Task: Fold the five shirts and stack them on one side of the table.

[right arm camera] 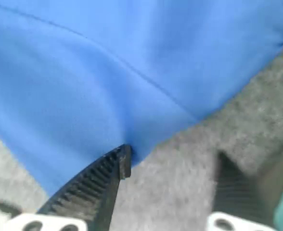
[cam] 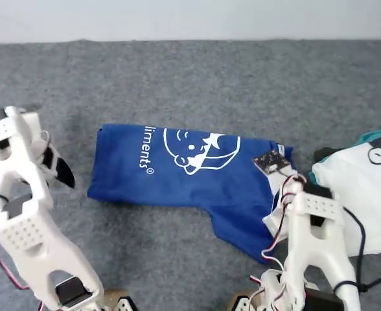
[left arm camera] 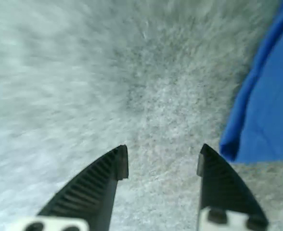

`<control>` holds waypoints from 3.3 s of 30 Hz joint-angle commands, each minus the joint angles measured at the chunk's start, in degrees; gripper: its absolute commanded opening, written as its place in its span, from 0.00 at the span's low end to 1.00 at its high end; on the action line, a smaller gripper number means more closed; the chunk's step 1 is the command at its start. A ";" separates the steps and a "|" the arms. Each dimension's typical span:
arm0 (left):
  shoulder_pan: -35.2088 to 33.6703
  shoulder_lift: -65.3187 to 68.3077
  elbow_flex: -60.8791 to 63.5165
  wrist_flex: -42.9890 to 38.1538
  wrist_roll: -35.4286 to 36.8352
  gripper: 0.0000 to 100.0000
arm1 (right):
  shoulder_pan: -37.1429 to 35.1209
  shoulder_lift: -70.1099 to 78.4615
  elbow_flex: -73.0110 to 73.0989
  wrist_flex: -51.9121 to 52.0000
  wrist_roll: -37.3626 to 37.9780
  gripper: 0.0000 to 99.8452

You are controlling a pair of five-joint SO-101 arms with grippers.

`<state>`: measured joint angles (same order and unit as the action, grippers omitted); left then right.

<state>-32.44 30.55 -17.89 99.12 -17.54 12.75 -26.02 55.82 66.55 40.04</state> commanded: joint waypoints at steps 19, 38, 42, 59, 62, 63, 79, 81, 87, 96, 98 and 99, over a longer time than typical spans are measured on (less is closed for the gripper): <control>16.97 -65.76 48.57 -11.96 -0.62 0.23 | -13.23 -20.26 7.56 16.92 11.43 0.23; 16.88 -80.18 59.30 -18.11 -0.70 0.23 | -13.14 -20.09 21.19 -0.66 15.65 0.22; 16.88 -80.18 59.30 -18.02 -0.44 0.23 | -13.23 -20.09 21.54 -2.07 15.74 0.13; 16.97 -80.18 59.30 -17.93 -0.44 0.23 | -13.41 -19.91 6.15 7.69 15.65 0.03; 17.05 -80.18 59.30 -17.93 -0.44 0.23 | -14.20 -17.71 4.92 9.98 15.65 0.03; 17.05 -80.18 59.30 -17.93 -0.44 0.23 | -14.81 -16.04 4.48 10.68 15.65 0.03; 17.05 -80.18 59.38 -17.85 -0.35 0.23 | -16.75 27.38 -30.15 10.86 13.71 0.03; 17.05 -80.09 59.38 -17.85 -0.35 0.23 | -16.75 31.69 -34.46 10.86 13.01 0.03; 17.05 -80.09 59.38 -17.85 -0.35 0.23 | -17.01 37.32 -43.43 11.30 9.67 0.03; 17.05 -80.09 60.97 -17.85 -0.35 0.23 | -16.84 36.35 -43.87 18.86 9.49 0.01; 17.05 -80.09 60.88 -17.85 -0.35 0.23 | -16.84 36.35 -43.87 20.88 9.67 0.01; 17.05 -80.09 60.88 -17.85 -0.35 0.23 | -16.84 36.35 -43.87 22.11 9.85 0.01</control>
<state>-15.74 -48.48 43.30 81.63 -17.89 -3.87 11.25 14.42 85.36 50.15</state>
